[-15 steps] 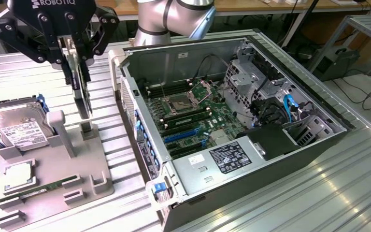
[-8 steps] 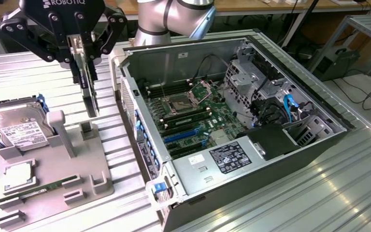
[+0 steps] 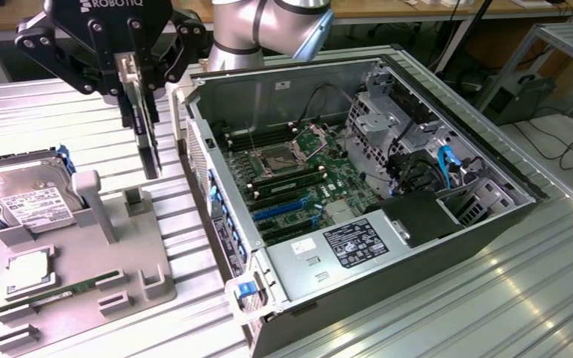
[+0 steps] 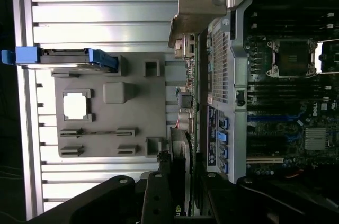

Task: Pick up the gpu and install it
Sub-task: 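Pick up the gpu and move the gpu toward the slot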

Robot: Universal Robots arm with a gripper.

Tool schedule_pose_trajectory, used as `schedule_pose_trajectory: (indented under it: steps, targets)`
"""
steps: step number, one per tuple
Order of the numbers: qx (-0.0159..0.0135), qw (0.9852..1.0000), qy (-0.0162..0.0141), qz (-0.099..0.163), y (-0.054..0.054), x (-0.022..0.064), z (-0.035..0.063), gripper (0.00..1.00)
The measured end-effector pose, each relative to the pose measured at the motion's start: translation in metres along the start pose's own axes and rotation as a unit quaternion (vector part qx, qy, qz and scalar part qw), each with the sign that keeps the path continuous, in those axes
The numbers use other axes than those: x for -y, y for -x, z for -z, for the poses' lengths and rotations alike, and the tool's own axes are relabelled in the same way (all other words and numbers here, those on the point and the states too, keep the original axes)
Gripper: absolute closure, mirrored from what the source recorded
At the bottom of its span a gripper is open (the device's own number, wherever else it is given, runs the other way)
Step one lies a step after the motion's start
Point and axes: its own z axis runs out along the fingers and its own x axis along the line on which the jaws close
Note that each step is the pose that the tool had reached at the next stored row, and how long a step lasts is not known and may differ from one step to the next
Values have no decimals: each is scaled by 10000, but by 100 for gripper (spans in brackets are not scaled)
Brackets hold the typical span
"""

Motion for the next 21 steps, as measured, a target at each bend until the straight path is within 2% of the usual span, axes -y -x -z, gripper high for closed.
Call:
schedule_pose_trajectory:
  steps: [21]
  targets:
    - [0,10000,0,0,230,-3,-6,73]
